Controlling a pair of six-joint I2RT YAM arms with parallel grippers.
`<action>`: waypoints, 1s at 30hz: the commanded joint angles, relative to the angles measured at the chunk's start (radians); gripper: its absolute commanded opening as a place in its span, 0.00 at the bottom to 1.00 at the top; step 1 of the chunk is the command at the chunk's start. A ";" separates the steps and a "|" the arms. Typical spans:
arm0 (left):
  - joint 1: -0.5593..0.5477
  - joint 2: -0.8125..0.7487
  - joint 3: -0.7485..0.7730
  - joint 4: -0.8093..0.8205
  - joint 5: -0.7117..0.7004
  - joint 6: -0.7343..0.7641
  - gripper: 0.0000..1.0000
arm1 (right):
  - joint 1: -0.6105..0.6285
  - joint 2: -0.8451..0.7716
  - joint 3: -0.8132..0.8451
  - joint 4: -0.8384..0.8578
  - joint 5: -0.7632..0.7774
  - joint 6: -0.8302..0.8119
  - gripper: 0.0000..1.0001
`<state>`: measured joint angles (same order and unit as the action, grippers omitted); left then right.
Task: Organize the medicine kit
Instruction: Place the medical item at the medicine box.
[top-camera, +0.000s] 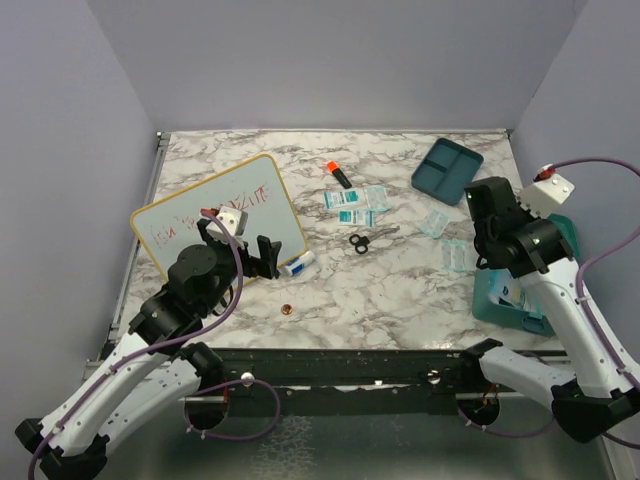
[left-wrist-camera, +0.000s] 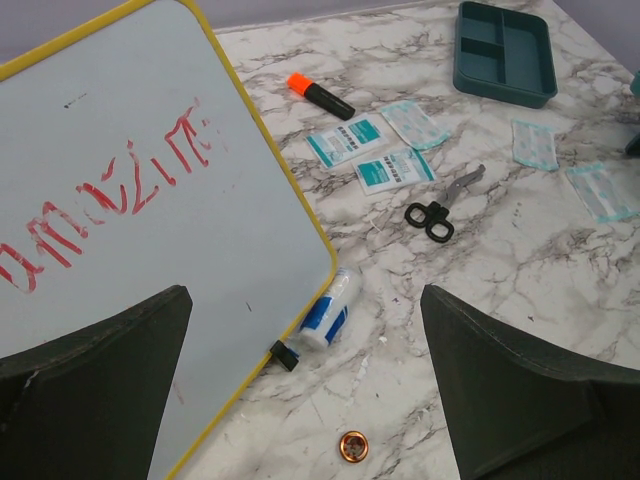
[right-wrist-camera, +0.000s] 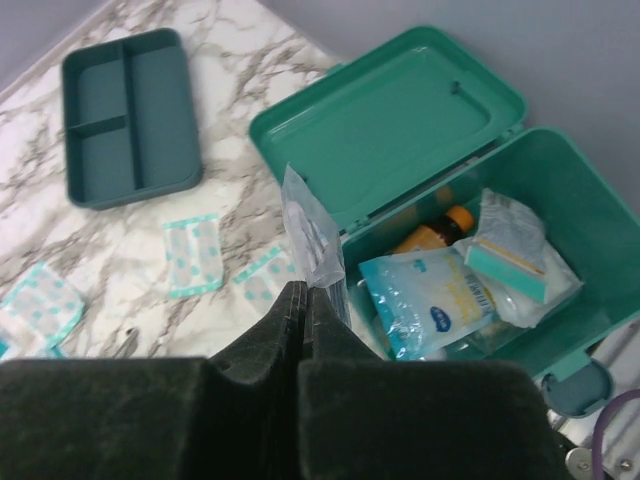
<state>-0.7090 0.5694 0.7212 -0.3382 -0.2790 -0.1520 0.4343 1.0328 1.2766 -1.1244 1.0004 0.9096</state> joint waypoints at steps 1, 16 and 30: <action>-0.004 -0.012 -0.013 0.006 0.015 0.005 0.99 | -0.072 -0.005 -0.020 0.011 0.010 -0.043 0.01; -0.004 -0.041 -0.012 0.007 0.061 -0.008 0.99 | -0.194 -0.053 -0.073 -0.123 0.033 0.010 0.00; -0.007 -0.064 -0.014 0.010 0.067 -0.014 0.99 | -0.480 -0.027 -0.189 0.003 -0.058 -0.080 0.01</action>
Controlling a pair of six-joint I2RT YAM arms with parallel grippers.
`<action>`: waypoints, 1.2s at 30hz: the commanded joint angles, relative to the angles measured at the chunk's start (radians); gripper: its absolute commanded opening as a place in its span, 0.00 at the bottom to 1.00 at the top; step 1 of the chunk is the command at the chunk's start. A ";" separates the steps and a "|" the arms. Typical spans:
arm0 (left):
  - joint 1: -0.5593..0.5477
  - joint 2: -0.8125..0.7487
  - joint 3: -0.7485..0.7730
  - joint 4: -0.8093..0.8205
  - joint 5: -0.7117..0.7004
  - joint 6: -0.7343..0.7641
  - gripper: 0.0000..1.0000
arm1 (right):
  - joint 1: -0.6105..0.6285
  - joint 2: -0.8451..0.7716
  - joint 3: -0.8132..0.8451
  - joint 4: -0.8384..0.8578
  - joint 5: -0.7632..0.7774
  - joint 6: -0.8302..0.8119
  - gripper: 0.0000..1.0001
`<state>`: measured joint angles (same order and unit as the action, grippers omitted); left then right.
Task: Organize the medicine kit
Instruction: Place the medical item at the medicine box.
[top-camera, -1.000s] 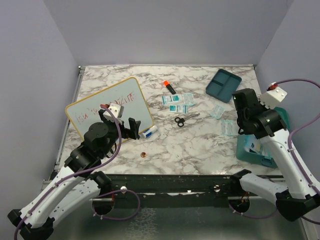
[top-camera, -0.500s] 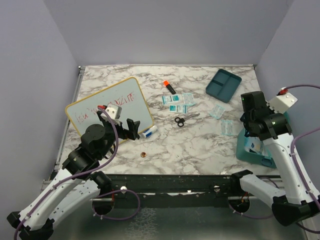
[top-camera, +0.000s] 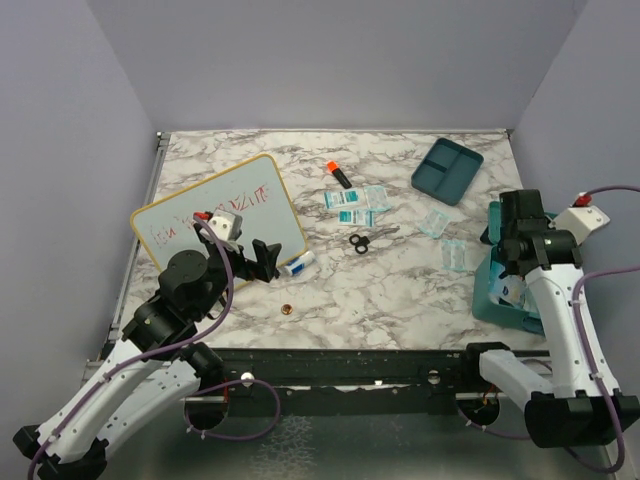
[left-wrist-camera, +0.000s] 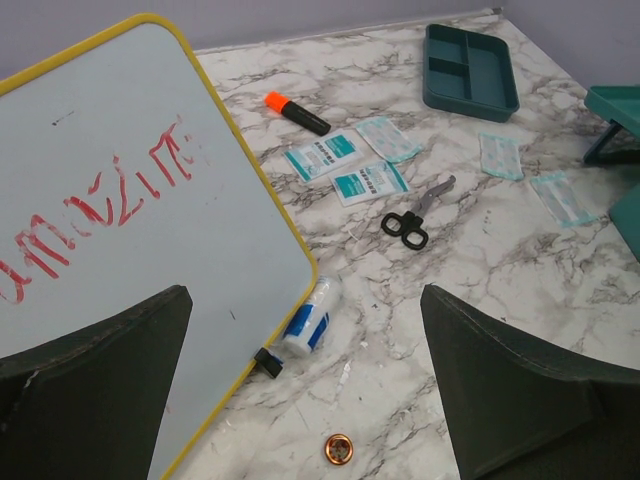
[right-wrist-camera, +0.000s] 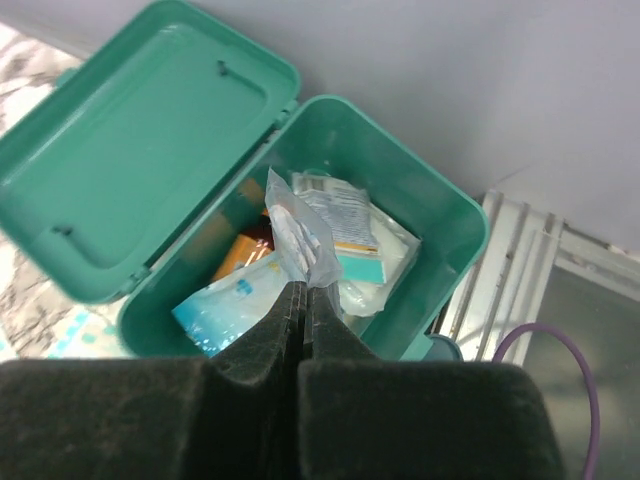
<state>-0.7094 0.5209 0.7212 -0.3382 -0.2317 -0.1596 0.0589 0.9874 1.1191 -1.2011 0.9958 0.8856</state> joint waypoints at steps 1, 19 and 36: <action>-0.008 -0.015 -0.013 0.010 0.020 -0.006 0.99 | -0.152 0.020 -0.044 0.116 -0.077 -0.084 0.01; -0.015 -0.012 -0.014 0.011 -0.003 -0.001 0.99 | -0.461 0.111 -0.120 0.345 -0.239 -0.192 0.09; -0.015 -0.007 -0.015 0.010 -0.003 0.000 0.99 | -0.462 0.121 -0.087 0.264 -0.194 -0.099 0.20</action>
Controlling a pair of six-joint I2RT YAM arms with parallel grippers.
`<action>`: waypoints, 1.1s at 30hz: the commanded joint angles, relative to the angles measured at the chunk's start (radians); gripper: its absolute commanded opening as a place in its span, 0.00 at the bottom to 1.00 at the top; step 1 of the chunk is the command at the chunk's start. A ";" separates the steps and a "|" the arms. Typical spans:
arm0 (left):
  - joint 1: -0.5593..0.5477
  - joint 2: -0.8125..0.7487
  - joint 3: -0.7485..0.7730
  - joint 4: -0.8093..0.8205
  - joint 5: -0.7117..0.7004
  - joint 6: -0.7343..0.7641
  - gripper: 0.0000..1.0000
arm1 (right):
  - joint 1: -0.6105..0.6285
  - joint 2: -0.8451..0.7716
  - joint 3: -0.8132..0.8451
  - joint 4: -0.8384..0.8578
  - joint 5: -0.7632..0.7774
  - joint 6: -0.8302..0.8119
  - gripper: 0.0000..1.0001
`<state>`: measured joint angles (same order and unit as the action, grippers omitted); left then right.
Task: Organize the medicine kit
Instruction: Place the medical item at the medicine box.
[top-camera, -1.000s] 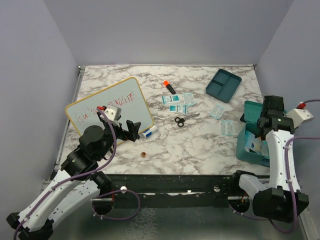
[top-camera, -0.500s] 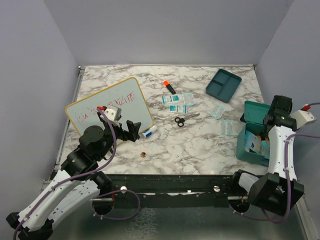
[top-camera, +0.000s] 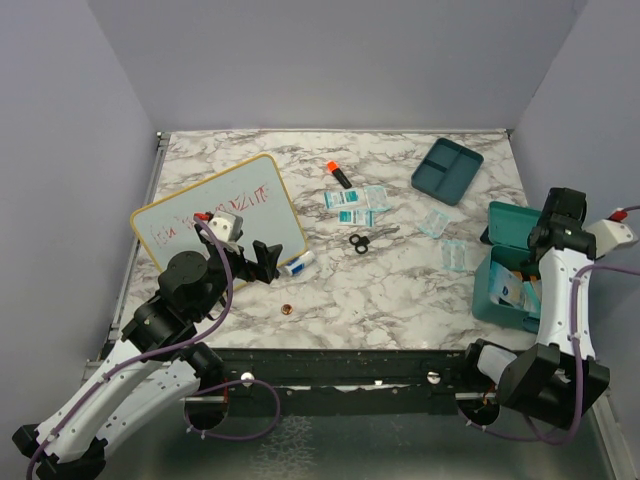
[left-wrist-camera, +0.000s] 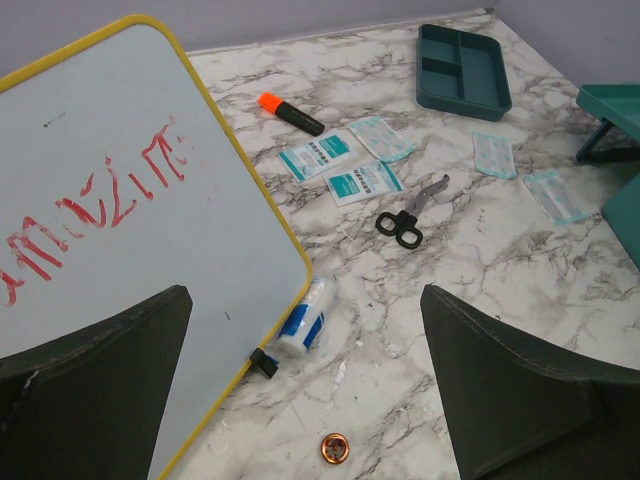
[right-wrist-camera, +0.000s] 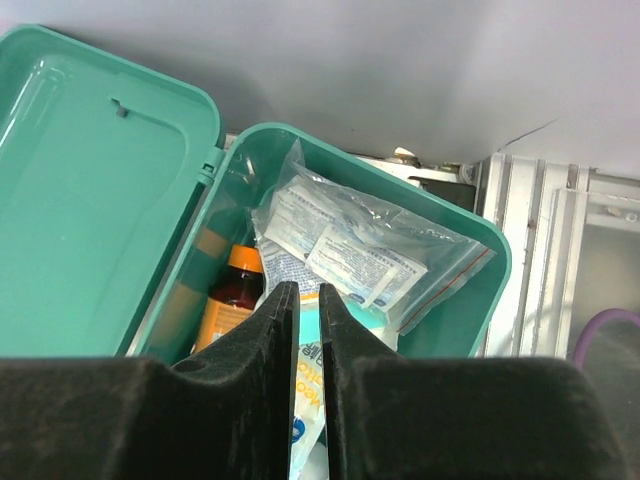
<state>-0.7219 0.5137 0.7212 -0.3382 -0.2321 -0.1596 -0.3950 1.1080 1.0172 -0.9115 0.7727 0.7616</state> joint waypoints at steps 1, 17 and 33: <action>-0.003 -0.001 -0.015 0.010 -0.003 0.000 0.99 | -0.008 0.001 0.007 -0.021 0.040 0.027 0.20; -0.004 -0.009 -0.017 0.010 -0.004 0.000 0.99 | -0.105 0.107 -0.043 0.038 0.185 0.127 0.22; -0.004 -0.006 -0.016 0.010 -0.003 0.000 0.99 | -0.117 0.194 -0.148 0.115 0.150 0.194 0.21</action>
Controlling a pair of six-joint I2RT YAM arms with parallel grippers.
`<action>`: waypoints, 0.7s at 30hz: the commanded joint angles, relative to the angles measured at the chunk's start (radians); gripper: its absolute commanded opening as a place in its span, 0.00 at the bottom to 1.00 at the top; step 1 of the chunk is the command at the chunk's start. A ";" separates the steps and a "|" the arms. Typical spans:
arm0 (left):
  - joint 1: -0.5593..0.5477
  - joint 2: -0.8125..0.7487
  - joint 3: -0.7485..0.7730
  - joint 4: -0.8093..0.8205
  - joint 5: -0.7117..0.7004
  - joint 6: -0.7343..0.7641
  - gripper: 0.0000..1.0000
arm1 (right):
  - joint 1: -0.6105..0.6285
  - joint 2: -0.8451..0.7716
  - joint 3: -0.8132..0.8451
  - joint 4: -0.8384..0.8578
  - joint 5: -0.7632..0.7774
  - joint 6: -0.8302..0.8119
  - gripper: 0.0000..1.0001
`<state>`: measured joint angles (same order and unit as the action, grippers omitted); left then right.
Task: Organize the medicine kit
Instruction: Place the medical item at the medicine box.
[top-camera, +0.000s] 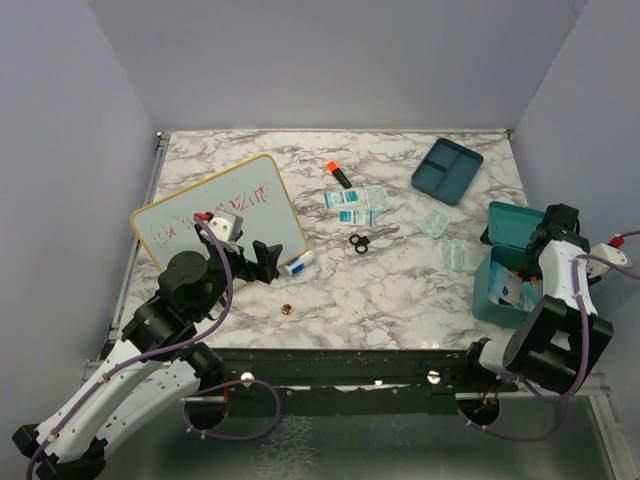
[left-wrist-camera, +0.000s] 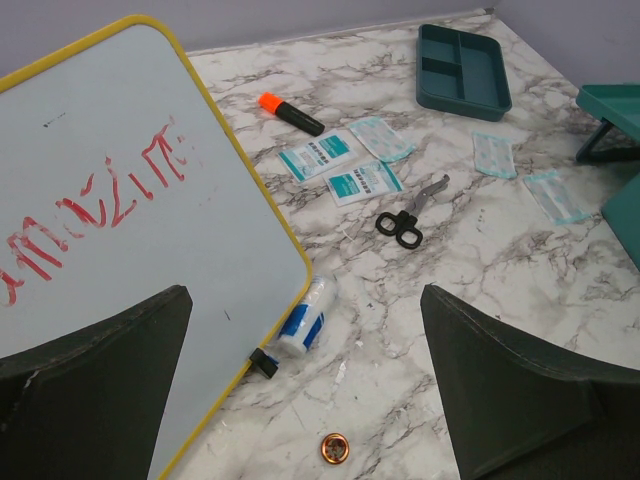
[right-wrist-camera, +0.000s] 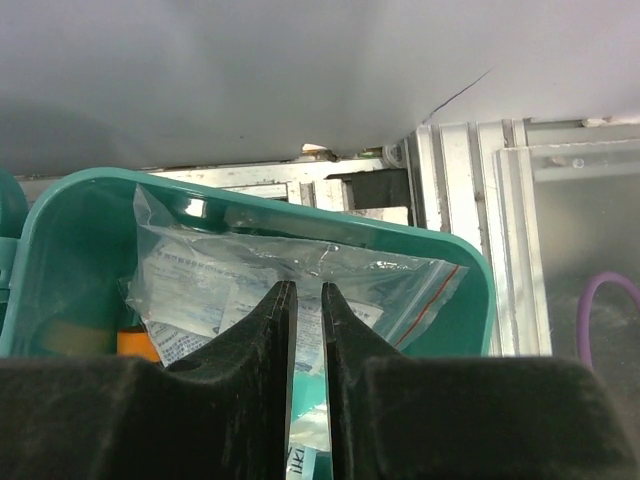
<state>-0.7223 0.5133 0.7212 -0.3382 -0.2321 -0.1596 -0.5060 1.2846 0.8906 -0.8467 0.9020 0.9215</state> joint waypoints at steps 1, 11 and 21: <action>-0.003 -0.006 -0.017 0.009 -0.004 0.000 0.99 | -0.006 0.025 -0.024 0.052 0.015 0.036 0.21; -0.004 -0.008 -0.018 0.009 -0.009 0.002 0.99 | -0.005 0.020 -0.082 0.149 -0.066 -0.021 0.19; -0.004 -0.020 -0.019 0.005 -0.022 0.002 0.99 | -0.006 -0.006 -0.126 0.225 -0.186 -0.087 0.16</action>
<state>-0.7223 0.5121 0.7212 -0.3382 -0.2329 -0.1593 -0.5060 1.2957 0.7872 -0.6743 0.7856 0.8627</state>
